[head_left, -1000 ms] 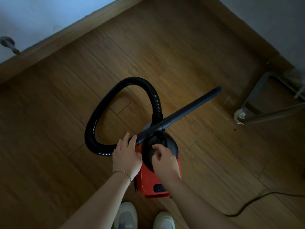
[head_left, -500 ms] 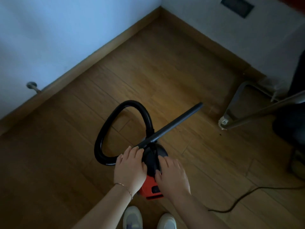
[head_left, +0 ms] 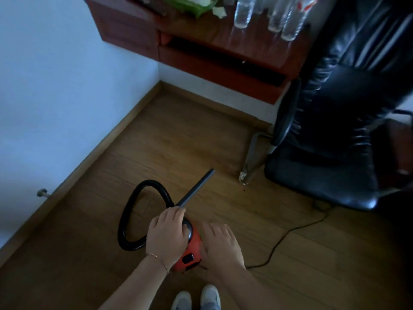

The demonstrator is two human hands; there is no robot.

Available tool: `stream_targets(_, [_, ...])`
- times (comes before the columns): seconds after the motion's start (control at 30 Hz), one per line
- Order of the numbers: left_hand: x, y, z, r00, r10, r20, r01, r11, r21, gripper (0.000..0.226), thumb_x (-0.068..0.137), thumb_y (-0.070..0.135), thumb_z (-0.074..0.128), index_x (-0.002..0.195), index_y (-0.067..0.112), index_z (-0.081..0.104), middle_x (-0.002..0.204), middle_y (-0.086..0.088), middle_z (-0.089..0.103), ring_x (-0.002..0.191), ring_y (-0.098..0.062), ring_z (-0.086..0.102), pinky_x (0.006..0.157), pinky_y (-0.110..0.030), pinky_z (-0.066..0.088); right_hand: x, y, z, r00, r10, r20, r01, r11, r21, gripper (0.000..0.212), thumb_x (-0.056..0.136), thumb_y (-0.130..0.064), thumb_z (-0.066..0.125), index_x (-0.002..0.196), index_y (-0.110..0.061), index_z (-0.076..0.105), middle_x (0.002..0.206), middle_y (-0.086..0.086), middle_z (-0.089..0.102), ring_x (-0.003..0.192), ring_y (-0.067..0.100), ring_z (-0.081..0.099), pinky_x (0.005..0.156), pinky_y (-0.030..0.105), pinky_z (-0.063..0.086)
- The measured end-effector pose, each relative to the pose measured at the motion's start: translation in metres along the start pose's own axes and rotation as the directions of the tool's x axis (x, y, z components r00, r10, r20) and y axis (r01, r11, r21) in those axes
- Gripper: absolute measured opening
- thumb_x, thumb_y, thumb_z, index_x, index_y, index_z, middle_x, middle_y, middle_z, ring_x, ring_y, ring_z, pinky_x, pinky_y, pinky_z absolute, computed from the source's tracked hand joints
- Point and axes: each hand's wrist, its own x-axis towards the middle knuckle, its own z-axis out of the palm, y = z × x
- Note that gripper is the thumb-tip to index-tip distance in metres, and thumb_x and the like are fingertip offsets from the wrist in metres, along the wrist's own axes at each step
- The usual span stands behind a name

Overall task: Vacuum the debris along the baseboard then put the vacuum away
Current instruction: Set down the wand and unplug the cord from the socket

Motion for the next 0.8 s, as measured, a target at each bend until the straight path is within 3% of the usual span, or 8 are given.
stream_targets(0.13, [-0.008, 0.040, -0.040, 0.982, 0.191, 0.014, -0.191, 0.978, 0.084, 0.046, 0.095, 0.034, 0.042, 0.140, 0.023, 0.040, 0.144, 0.007, 0.044, 0.136, -0.010, 0.037, 0.109, -0.032, 0.034, -0.041, 0.006, -0.057, 0.984, 0.111, -0.140, -0.102, 0.993, 0.064, 0.054, 0.099, -0.034, 0.038, 0.149, -0.017, 0.026, 0.152, 0.002, 0.035, 0.142, 0.018, 0.027, 0.119, 0.034, 0.011])
stream_targets(0.33, [-0.018, 0.102, -0.070, 0.911, 0.412, 0.024, -0.412, 0.905, 0.111, 0.045, 0.096, 0.032, 0.039, 0.140, 0.022, 0.040, 0.145, 0.007, 0.040, 0.137, -0.012, 0.034, 0.108, -0.034, 0.030, -0.102, 0.036, -0.104, 0.935, 0.262, -0.240, -0.248, 0.965, 0.086, 0.057, 0.099, -0.037, 0.040, 0.150, -0.018, 0.024, 0.153, 0.003, 0.034, 0.143, 0.019, 0.026, 0.120, 0.035, 0.014])
stream_targets(0.57, [-0.030, 0.169, -0.067, 0.751, 0.660, 0.026, -0.653, 0.737, 0.174, 0.044, 0.095, 0.032, 0.042, 0.137, 0.020, 0.046, 0.144, 0.003, 0.045, 0.136, -0.014, 0.037, 0.110, -0.036, 0.030, -0.167, 0.091, -0.119, 0.857, 0.395, -0.331, -0.391, 0.917, 0.081, 0.056, 0.100, -0.039, 0.033, 0.150, -0.018, 0.021, 0.152, 0.001, 0.036, 0.142, 0.018, 0.027, 0.121, 0.037, 0.009])
stream_targets(0.8, [-0.038, 0.247, -0.042, 0.609, 0.787, 0.098, -0.789, 0.588, 0.177, 0.046, 0.095, 0.034, 0.042, 0.139, 0.020, 0.045, 0.146, 0.002, 0.043, 0.138, -0.015, 0.034, 0.111, -0.037, 0.030, -0.226, 0.147, -0.116, 0.757, 0.539, -0.369, -0.517, 0.840, 0.165, 0.056, 0.100, -0.039, 0.031, 0.150, -0.016, 0.022, 0.150, 0.003, 0.038, 0.142, 0.019, 0.028, 0.121, 0.035, 0.008])
